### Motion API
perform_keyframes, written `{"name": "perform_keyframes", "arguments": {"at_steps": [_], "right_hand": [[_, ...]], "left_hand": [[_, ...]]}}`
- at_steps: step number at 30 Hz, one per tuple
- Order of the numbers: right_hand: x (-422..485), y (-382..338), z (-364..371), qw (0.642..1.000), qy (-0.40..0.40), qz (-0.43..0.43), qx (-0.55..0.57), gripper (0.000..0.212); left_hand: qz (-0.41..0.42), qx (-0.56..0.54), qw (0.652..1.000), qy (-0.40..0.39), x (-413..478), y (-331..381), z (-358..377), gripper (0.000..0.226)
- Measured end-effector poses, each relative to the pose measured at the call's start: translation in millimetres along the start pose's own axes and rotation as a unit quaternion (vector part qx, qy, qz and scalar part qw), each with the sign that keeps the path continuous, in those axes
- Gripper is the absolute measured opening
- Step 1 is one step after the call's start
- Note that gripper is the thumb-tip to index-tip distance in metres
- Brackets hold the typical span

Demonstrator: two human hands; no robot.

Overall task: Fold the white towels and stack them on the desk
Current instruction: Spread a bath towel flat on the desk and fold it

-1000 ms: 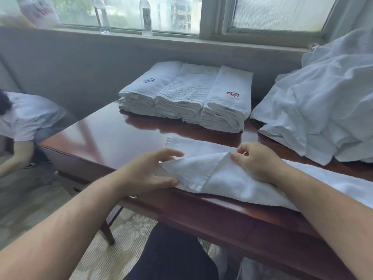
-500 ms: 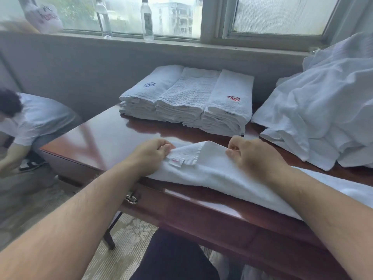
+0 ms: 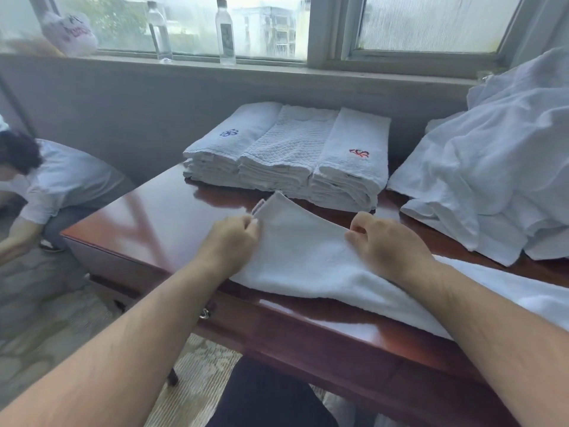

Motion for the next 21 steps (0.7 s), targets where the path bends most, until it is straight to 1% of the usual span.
{"name": "perform_keyframes", "arguments": {"at_steps": [1, 2, 4, 5, 6, 8, 11, 13, 15, 18, 19, 21], "right_hand": [[0, -1, -1, 1.0, -0.001, -0.008, 0.012, 0.013], [1, -2, -1, 1.0, -0.007, -0.016, 0.017, 0.013], [3, -5, -1, 0.999, -0.019, -0.029, 0.006, 0.014], [4, -6, 0, 0.999, -0.019, -0.034, -0.006, 0.017], [6, -6, 1, 0.999, -0.017, -0.035, -0.019, 0.021], [9, -4, 3, 0.999, -0.011, -0.021, -0.038, 0.033], [9, 1, 7, 0.999, -0.005, 0.008, -0.051, 0.043], [7, 3, 5, 0.998, -0.006, 0.021, -0.06, 0.044], [1, 6, -1, 0.997, -0.018, 0.031, -0.062, 0.039], [-17, 15, -17, 0.998, -0.019, 0.052, -0.035, 0.04], [-25, 20, -23, 0.998, -0.014, 0.059, -0.03, 0.043], [-44, 32, -37, 0.997, -0.007, 0.073, -0.033, 0.045]], "left_hand": [[-0.042, -0.013, 0.999, -0.007, 2, -2, -1, 0.041], [-0.068, 0.0, 0.997, -0.023, 5, -3, -1, 0.04], [-0.096, 0.051, 0.993, -0.051, 6, -4, 2, 0.036], [-0.099, 0.081, 0.991, -0.048, 6, -5, 2, 0.031], [-0.089, 0.121, 0.988, -0.035, 5, -6, 4, 0.029], [-0.059, 0.188, 0.98, -0.004, 2, -6, 10, 0.03], [-0.062, 0.183, 0.981, 0.033, 0, -11, 16, 0.033], [-0.048, 0.201, 0.977, 0.049, 2, -10, 17, 0.031], [-0.039, 0.214, 0.974, 0.056, 1, -8, 15, 0.029], [-0.031, 0.23, 0.969, 0.082, -7, -1, 10, 0.026], [-0.017, 0.242, 0.965, 0.098, -11, 5, 10, 0.026], [0.045, 0.252, 0.958, 0.128, -19, 23, 15, 0.03]]}}
Point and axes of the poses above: each hand's wrist, its own x-axis towards the middle knuckle, its own z-axis out of the palm, y = z × x, the point moved 4 cm from there along x, towards the middle knuckle, and after that the axes turned 7 degrees about x, right-handed, at the moved point
